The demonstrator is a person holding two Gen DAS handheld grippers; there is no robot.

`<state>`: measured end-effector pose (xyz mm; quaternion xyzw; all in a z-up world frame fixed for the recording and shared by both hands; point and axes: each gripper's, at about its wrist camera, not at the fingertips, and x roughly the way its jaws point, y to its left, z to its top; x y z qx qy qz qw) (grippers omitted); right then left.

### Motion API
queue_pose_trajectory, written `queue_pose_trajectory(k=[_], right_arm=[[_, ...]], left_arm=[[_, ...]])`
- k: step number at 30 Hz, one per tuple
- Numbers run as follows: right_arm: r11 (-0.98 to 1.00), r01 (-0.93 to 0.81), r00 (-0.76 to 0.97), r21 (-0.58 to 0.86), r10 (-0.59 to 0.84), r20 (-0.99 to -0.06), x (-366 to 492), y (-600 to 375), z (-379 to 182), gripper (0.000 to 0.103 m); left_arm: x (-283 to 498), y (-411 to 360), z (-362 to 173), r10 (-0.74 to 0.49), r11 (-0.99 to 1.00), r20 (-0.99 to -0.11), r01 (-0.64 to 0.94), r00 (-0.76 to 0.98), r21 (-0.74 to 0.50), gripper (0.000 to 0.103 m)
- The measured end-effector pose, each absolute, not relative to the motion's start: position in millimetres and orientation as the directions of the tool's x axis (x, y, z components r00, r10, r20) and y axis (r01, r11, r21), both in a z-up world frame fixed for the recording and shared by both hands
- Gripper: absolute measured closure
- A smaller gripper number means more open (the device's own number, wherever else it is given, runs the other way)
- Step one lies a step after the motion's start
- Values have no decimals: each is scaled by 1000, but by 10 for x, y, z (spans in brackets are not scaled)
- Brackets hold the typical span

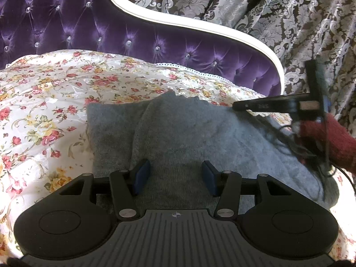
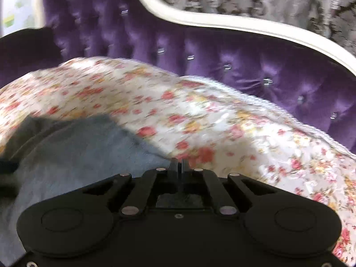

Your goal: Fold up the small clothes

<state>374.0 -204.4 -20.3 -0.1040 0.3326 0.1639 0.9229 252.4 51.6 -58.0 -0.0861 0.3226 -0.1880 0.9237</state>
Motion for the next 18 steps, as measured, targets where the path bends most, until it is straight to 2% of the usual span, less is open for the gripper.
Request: queue_pose_trajectory(k=[3,4,6,7,8,9,12,16,18], right_arm=[[930,-366,681,-42,237,-693,3849,-2049,-305,96],[933,-358,684,-30,241,-689,3844,-2070,-314,93],[945,-326,711,7,250,-657,3790,-2165,-256,72],[951,-306,721,50,266,-640,3757,-2251,-212,49],[955,-281,736,94,278,-617,3709,-2355,-157,35],[959,-251,753,134,280,-595,3645,-2465,-99,32],[962,-184,781,203,268,-564,3420,-2753,51,34],[974,-162,788,159,225,-573,3124,-2924,94,34],[979,-170,782,114,204,-589,3007,-2903,56,34]], left_arm=[[2528,521,-581,-402,914,-563,287,722,-286,53],[2529,518,-578,-401,915,-564,284,722,-287,53],[2529,511,-567,-398,916,-565,280,723,-286,53],[2530,507,-563,-398,916,-566,281,722,-285,53],[2530,504,-555,-398,916,-567,283,721,-283,53],[2527,505,-538,-398,916,-567,283,721,-283,52],[2541,520,-453,-401,914,-565,278,721,-294,51],[2573,477,-308,-388,921,-546,283,743,-269,42],[2647,410,-281,-378,926,-561,287,737,-246,42]])
